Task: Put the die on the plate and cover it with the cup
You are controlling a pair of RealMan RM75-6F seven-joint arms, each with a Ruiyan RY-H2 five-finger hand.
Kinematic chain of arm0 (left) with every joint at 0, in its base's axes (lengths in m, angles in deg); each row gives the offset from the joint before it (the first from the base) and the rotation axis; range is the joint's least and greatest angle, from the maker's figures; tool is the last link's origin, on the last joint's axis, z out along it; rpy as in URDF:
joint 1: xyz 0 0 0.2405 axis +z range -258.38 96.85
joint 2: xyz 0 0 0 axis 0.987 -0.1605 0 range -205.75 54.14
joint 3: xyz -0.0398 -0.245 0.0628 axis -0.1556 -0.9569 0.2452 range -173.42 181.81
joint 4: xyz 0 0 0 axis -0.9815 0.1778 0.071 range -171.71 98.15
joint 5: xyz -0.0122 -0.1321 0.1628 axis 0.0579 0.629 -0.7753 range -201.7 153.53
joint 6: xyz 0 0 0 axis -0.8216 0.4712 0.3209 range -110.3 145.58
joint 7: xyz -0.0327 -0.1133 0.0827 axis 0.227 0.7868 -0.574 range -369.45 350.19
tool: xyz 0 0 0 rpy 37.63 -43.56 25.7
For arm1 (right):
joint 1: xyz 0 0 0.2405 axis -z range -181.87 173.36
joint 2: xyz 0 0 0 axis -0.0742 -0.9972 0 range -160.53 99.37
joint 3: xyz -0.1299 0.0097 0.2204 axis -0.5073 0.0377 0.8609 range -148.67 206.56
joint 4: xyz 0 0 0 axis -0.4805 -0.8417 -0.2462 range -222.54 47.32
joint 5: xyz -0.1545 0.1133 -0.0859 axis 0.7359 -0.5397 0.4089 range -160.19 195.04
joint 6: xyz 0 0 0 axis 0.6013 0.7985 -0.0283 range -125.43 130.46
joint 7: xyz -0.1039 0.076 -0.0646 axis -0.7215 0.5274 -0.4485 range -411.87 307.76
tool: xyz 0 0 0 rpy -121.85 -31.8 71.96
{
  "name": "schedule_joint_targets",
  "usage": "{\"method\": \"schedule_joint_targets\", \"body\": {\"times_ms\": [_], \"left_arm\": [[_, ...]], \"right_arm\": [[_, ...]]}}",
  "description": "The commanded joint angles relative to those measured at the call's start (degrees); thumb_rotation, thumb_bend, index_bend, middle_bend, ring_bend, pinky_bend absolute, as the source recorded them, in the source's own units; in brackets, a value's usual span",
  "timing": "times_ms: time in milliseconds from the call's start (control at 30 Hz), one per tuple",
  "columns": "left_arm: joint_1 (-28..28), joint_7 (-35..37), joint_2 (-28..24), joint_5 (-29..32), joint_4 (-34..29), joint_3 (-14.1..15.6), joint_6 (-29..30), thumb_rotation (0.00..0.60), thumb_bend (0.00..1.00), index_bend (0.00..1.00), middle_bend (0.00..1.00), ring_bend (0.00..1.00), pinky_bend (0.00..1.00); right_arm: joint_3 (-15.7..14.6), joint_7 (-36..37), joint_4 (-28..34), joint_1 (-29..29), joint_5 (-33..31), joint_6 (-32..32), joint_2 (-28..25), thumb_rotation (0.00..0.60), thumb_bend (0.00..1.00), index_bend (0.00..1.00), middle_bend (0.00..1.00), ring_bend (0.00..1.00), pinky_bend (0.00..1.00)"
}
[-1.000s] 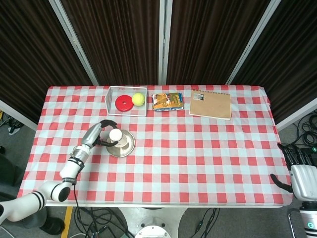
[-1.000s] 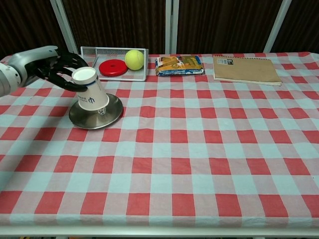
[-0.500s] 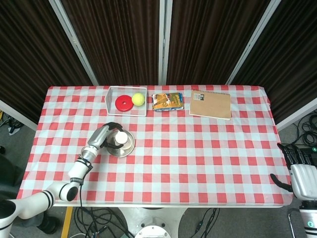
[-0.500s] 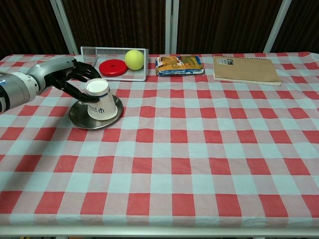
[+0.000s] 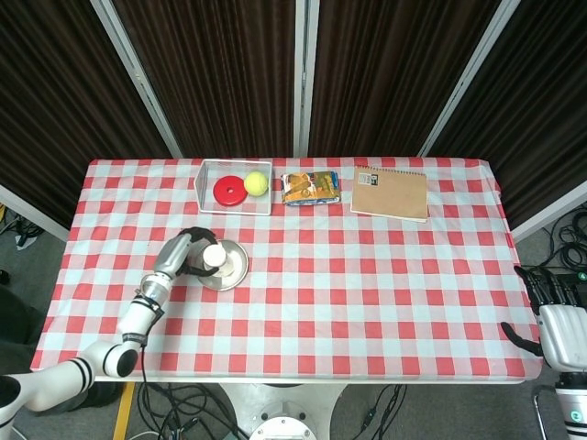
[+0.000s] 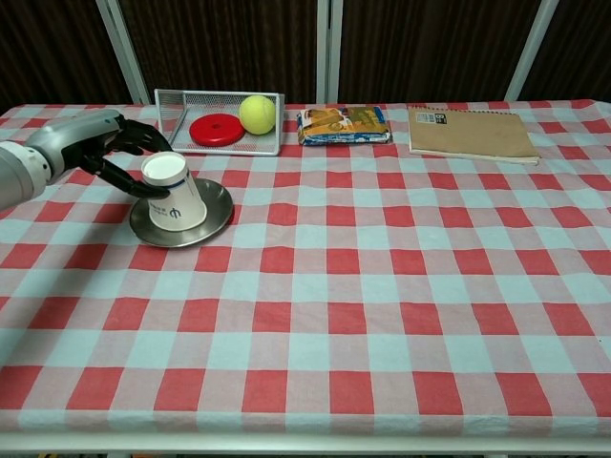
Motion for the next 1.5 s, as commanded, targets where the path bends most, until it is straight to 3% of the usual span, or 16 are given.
{"method": "schedule_joint_targets", "body": {"times_ms": [33, 500, 900, 1200, 1500], "left_arm": [[-0.18, 0.85, -0.35, -1.26, -1.58, 0.47, -0.19, 0.6, 0.28, 0.47, 0.25, 0.13, 0.1], [0.45, 1.25, 0.58, 4.12, 2.5, -2.48, -0.29, 0.6, 0.28, 0.47, 0.25, 0.13, 0.1], [0.72, 2.41, -0.67, 0.19, -2.15, -0.04, -1.18, 0.598, 0.28, 0.47, 0.25, 0.13, 0.1], [0.65, -0.6, 1.85, 3.26, 3.62, -1.98, 0.92, 0.598, 0.28, 0.47, 0.25, 0.13, 0.1], [1.09, -0.55, 0.32, 0.17, -1.12, 0.18, 0.66, 0.598, 0.28, 0.47, 0.25, 0.13, 0.1]], "right_arm": [[-0.03, -0.02, 0.09, 0.09, -0.07, 0.05, -0.03, 0.6, 0.12, 0.1, 0.17, 0.05, 0.12], [0.0, -0.2, 0.56, 0.51, -0.13, 0.62, -0.32, 0.6, 0.11, 0.1, 0.17, 0.05, 0.12], [0.1, -1.28, 1.32, -0.01, -0.21, -0.24, -0.48, 0.6, 0.11, 0.1, 0.17, 0.05, 0.12], [0.26, -1.78, 1.85, -0.23, -0.43, -0.54, -0.68, 0.6, 0.11, 0.1, 0.17, 0.05, 0.12], [0.11, -2.02, 1.92, -0.36, -0.38, -0.86, -0.52, 0.6, 0.11, 0.1, 0.17, 0.05, 0.12]]}}
